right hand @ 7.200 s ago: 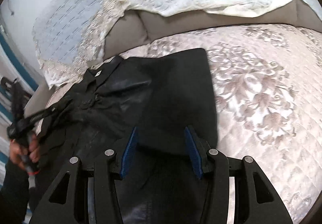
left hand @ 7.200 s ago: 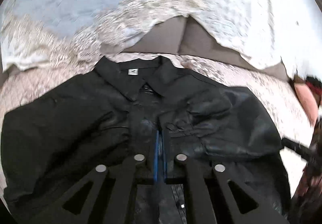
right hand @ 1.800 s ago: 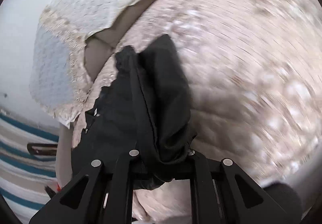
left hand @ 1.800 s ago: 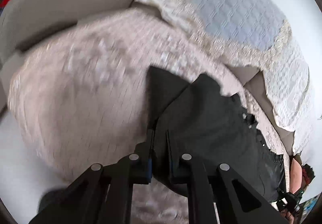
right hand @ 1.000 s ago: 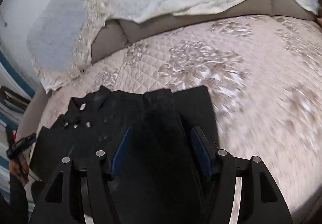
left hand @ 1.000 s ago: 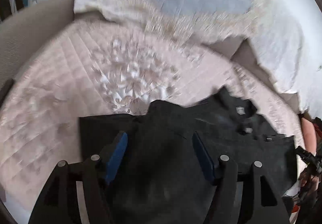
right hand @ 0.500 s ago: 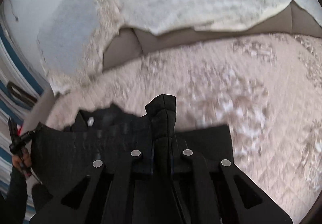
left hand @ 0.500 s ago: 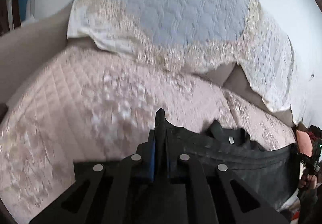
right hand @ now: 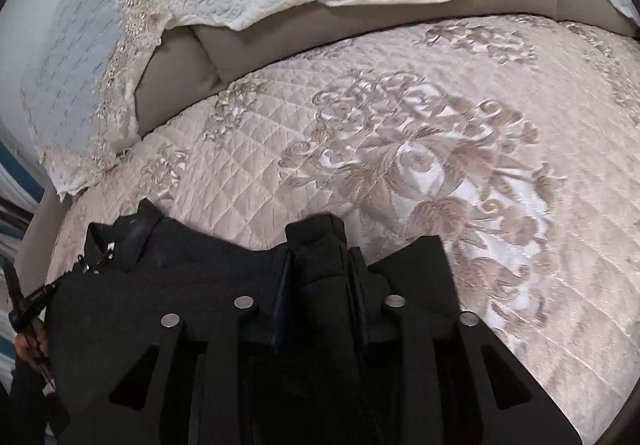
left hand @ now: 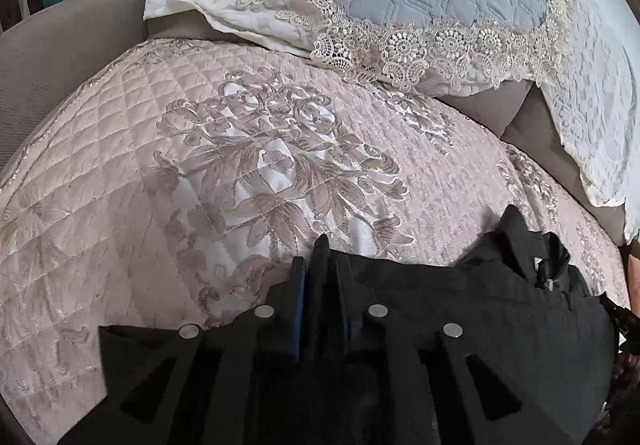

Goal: Fold large clothes

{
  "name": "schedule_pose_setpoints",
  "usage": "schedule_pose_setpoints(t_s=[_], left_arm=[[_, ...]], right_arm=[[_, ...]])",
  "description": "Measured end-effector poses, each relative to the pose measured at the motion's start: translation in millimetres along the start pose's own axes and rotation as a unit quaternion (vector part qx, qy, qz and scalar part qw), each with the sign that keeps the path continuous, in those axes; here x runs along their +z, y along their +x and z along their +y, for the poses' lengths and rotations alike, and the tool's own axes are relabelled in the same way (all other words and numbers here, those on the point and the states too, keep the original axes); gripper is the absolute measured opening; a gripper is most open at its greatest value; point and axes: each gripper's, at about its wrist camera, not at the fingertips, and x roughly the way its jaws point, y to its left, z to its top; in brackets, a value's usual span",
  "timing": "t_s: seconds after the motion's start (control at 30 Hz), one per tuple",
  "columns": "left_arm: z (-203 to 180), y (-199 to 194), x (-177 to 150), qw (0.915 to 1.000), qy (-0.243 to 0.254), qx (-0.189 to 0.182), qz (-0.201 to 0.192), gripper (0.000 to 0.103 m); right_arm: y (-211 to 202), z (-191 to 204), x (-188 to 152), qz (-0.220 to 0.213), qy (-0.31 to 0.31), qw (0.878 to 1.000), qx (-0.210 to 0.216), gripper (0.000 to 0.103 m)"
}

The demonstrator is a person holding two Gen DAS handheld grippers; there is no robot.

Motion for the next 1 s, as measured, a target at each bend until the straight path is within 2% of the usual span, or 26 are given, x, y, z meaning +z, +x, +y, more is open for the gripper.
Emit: schedule_pose_setpoints(t_s=[0.1, 0.17, 0.23, 0.33, 0.4, 0.47, 0.5, 0.57, 0.7, 0.8, 0.87, 0.93, 1.0], left_arm=[[-1, -33, -2, 0.9995, -0.006, -0.007, -0.031, 0.019], [1, -59, -8, 0.9989, -0.003, -0.013, -0.046, 0.019], [1, -88, -19, 0.9978, 0.007, -0.017, -0.064, 0.020], [-2, -124, -48, 0.9956, 0.016, -0.041, -0.082, 0.034], [-10, -129, -70, 0.9955, 0.036, -0.044, -0.075, 0.036], [-13, -115, -87, 0.9969, 0.050, -0.038, -0.048, 0.037], [-11, -104, -93, 0.9980, 0.045, -0.034, -0.030, 0.036], [-4, -86, -99, 0.9989, 0.029, -0.035, -0.014, 0.036], [-14, -94, -94, 0.9987, 0.043, -0.019, -0.018, 0.036], [-19, -117, -95, 0.9977, 0.042, -0.041, -0.035, 0.036], [-23, -131, -100, 0.9962, 0.049, -0.049, -0.052, 0.037], [-24, -136, -104, 0.9958, 0.054, -0.043, -0.060, 0.040], [-20, -129, -109, 0.9970, 0.052, -0.028, -0.050, 0.041]], right_arm=[[-41, 15, -5, -0.040, -0.014, 0.999, -0.006, 0.035], [-69, 25, -13, -0.059, -0.032, 0.998, -0.013, 0.040], [-101, 35, -31, -0.079, -0.055, 0.995, -0.022, 0.041], [-129, 45, -64, -0.086, -0.068, 0.993, -0.031, 0.041], [-130, 45, -88, -0.071, -0.071, 0.994, -0.033, 0.041], [-115, 39, -101, -0.044, -0.065, 0.996, -0.045, 0.041], [-98, 32, -106, -0.016, -0.056, 0.996, -0.068, 0.039], [-82, 22, -106, 0.013, -0.033, 0.997, -0.075, 0.036], [-95, 43, -95, -0.012, -0.059, 0.993, -0.097, 0.036], [-120, 75, -100, -0.043, -0.089, 0.992, -0.073, 0.037], [-132, 102, -113, -0.056, -0.104, 0.992, -0.036, 0.037], [-134, 127, -127, -0.053, -0.119, 0.991, -0.004, 0.037], [-128, 158, -144, -0.042, -0.135, 0.989, 0.033, 0.037]])
